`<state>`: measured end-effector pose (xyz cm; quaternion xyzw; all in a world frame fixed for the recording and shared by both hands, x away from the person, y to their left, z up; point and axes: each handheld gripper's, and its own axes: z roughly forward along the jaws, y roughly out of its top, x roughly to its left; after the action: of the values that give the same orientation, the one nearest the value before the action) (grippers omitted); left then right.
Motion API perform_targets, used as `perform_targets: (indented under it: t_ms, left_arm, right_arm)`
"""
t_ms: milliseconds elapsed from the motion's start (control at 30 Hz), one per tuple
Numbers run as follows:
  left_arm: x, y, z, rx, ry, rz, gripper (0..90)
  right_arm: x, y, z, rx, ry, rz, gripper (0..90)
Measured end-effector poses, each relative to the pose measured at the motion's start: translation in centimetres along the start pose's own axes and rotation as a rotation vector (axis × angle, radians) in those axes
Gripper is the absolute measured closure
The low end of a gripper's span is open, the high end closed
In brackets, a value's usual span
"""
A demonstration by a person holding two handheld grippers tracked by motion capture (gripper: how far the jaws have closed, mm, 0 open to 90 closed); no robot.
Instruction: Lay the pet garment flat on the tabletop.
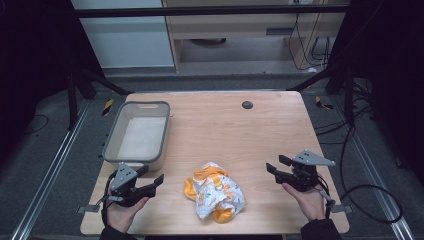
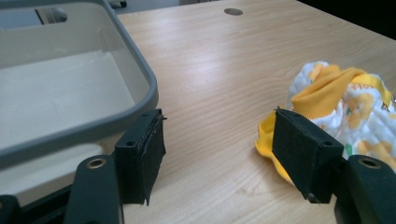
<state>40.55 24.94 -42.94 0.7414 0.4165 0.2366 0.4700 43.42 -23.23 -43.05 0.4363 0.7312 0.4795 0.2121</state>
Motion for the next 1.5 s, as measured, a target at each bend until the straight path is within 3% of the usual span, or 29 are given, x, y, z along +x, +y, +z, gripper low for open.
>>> perform_targets:
  t_ms: [267,500,900,1133,1500]
  left_arm:
    - [-0.6,1.6,1.2,-0.008,-0.025,0.023,34.6]
    - [-2.2,2.5,3.3,0.002,-0.061,0.057,35.6]
    - [-3.5,1.7,4.9,0.057,-0.106,0.094,37.8]
    - [-4.0,1.2,6.2,0.11,-0.147,0.097,38.8]
    - [-5.2,0.5,8.0,0.171,-0.192,0.121,38.4]
  right_arm:
    - [0.8,1.5,1.6,-0.001,0.02,-0.019,41.0]
    - [2.0,2.2,3.1,0.009,0.055,-0.04,41.3]
    - [3.4,1.7,4.7,0.042,0.11,-0.078,42.1]
    - [4.8,1.3,5.8,0.076,0.177,-0.14,45.3]
    - [6.0,0.4,7.4,0.125,0.216,-0.196,49.6]
